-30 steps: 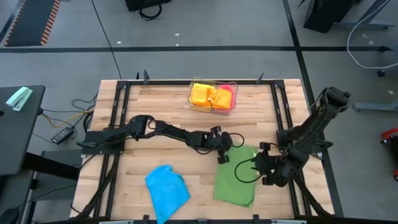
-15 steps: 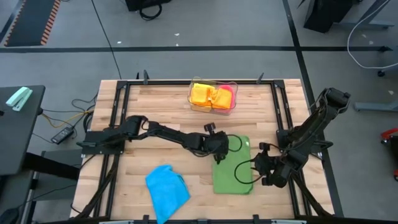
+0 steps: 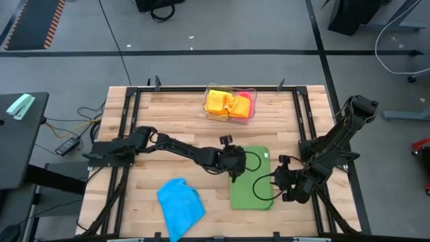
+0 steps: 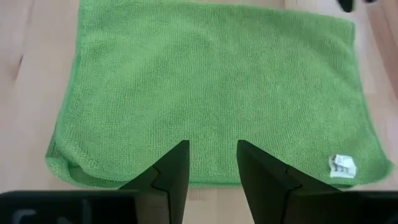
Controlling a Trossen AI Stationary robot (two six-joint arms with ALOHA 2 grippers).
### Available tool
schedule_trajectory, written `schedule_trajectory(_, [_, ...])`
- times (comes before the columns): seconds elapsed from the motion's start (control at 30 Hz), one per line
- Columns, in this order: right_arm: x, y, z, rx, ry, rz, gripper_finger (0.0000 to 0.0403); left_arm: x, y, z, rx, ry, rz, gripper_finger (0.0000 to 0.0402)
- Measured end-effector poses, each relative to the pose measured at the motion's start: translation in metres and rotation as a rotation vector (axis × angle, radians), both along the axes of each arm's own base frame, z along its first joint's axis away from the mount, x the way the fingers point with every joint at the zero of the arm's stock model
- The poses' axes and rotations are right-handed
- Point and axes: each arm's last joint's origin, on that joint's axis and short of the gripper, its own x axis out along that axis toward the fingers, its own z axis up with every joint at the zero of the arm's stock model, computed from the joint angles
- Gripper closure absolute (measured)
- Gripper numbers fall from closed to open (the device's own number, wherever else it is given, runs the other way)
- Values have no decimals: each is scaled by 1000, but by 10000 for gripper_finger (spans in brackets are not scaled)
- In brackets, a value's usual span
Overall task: Fold microfiber towels
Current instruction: Fold the green microfiber cloth
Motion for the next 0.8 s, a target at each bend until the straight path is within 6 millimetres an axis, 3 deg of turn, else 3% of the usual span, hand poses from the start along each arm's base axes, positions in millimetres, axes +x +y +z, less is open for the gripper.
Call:
schedule_trajectory(0.2, [0,1,0,-5,-4,19,260,0,5,-1,-11,5,10,262])
schedule_trajectory(0.37, [-2,11,-3,24,-63,125,260,-1,-27,-2,-147,85,-314,243])
schedule_trajectory(0.5, [-5,14,-6,36,-99,149,260,-5,-47,-2,-103,88,-358,246])
schedule_trajectory(0.63, [-2,3,-12,-22,-132,26,260,-2,-32,-2,-93,33,-198,253])
schedule_trajectory(0.8, [4,-27,-20,-111,-10,-139,260,-2,-1,-6,-110,84,-108,250])
